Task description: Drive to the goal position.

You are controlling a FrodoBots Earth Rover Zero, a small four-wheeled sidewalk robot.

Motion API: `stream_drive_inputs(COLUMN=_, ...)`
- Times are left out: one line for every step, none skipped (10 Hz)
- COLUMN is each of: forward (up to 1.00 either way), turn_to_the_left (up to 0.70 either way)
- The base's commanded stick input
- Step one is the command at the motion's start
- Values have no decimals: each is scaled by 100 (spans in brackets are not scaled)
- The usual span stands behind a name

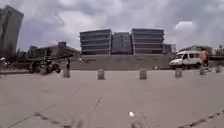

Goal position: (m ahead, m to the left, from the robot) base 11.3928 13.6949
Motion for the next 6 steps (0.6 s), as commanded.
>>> stream_drive_inputs(forward=85, turn_to_the_left=-2)
stream_drive_inputs(forward=85, turn_to_the_left=-2)
stream_drive_inputs(forward=85, turn_to_the_left=-2)
stream_drive_inputs(forward=85, turn_to_the_left=-2)
stream_drive_inputs(forward=85, turn_to_the_left=-2)
stream_drive_inputs(forward=85, turn_to_the_left=-2)
